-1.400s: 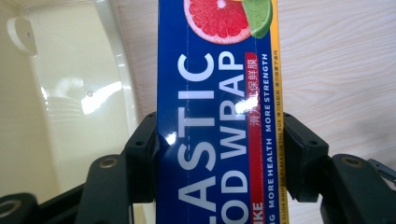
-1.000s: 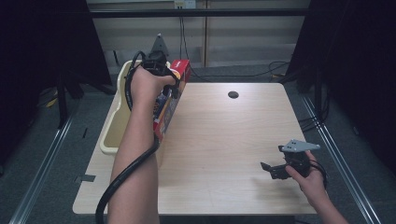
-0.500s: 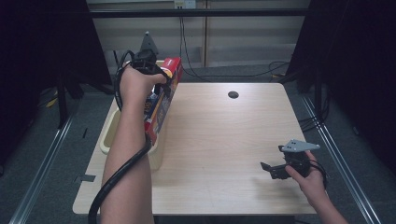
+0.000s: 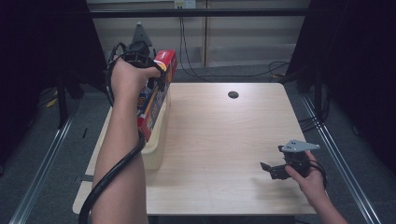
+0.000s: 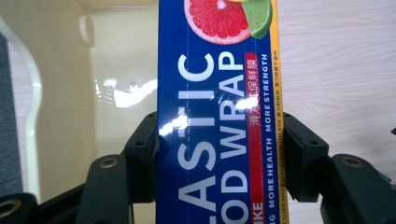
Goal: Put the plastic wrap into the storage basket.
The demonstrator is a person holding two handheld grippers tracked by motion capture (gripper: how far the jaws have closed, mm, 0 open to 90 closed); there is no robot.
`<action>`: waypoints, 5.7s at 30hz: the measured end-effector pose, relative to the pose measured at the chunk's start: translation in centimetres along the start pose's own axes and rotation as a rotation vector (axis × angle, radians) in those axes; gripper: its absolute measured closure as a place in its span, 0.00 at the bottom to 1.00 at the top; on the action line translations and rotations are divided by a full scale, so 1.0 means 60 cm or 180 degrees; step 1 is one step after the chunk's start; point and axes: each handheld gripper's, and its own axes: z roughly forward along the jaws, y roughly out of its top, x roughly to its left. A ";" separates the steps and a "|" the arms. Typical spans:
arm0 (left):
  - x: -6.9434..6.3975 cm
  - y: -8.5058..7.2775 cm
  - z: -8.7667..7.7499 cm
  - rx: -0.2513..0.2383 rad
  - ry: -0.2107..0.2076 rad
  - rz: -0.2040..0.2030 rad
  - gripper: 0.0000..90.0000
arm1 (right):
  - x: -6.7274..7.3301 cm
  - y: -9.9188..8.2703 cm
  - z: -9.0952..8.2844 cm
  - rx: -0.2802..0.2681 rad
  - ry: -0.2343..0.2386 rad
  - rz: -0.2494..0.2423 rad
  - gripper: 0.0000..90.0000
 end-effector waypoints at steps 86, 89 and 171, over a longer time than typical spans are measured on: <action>0.128 -0.088 0.110 0.0334 0.0113 -0.0422 0.45 | 0.005 0.002 0.001 0.0023 0.0002 0.0008 0.02; 0.129 -0.087 0.113 0.0353 0.0076 -0.0439 0.45 | 0.004 0.002 0.001 0.0018 0.0001 0.0011 0.02; 0.118 -0.069 0.140 0.0326 0.0164 -0.0461 0.37 | 0.010 0.000 0.009 0.0072 0.0041 -0.0074 0.02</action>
